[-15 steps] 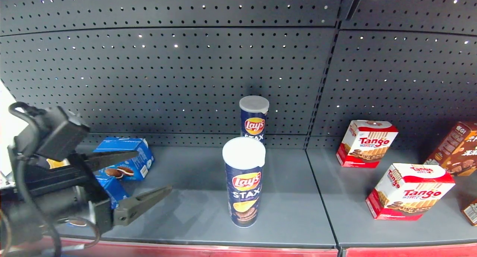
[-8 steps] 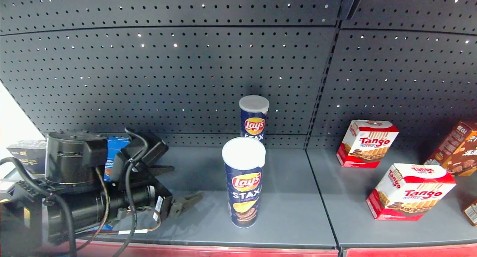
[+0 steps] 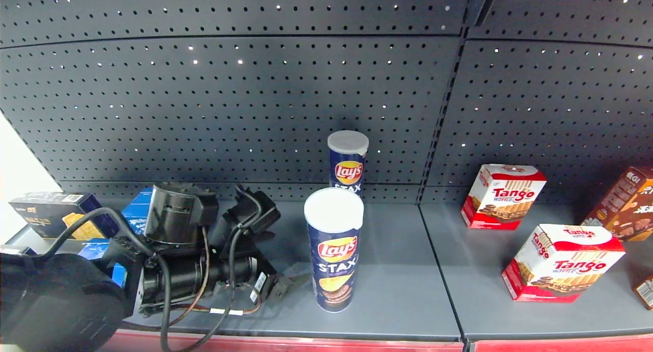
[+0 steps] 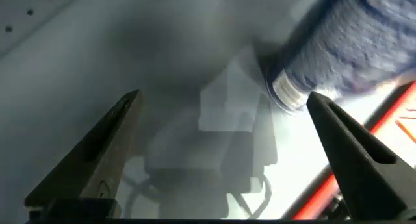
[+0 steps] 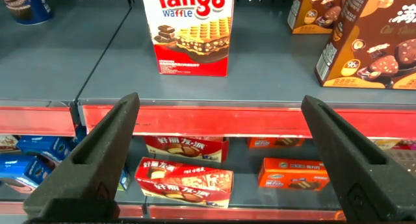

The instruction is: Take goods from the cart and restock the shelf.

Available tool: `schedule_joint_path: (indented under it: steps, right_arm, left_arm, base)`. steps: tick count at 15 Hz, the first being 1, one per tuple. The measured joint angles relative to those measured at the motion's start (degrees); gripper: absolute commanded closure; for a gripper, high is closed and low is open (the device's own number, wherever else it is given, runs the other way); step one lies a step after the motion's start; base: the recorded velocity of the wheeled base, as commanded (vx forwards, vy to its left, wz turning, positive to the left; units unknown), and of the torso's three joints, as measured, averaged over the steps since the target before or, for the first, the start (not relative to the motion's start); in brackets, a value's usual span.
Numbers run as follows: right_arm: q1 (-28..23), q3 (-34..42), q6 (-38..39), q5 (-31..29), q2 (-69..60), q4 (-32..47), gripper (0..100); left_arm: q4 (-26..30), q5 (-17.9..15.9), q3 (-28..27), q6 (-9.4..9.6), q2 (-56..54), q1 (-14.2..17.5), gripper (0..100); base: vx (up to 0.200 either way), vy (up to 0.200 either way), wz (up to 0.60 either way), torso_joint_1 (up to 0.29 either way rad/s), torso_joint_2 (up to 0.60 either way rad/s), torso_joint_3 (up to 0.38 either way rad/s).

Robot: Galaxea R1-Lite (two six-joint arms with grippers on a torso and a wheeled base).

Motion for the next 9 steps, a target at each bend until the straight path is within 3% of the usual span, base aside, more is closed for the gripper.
schedule_joint_path:
  steps: [6, 9]
  right_arm:
    - [0.0, 0.0, 0.0, 0.0, 0.0, 0.0, 0]
    - [0.0, 0.0, 0.0, 0.0, 0.0, 0.0, 0]
  left_arm:
    - [0.0, 0.1, -3.9, 0.05, 4.0, -0.2, 0]
    - [0.0, 0.1, -4.2, 0.44, 4.5, 1.5, 0]
  base:
    - [0.000, 0.000, 0.00, 0.000, 0.00, 0.000]
    - [0.000, 0.000, 0.00, 0.000, 0.00, 0.000]
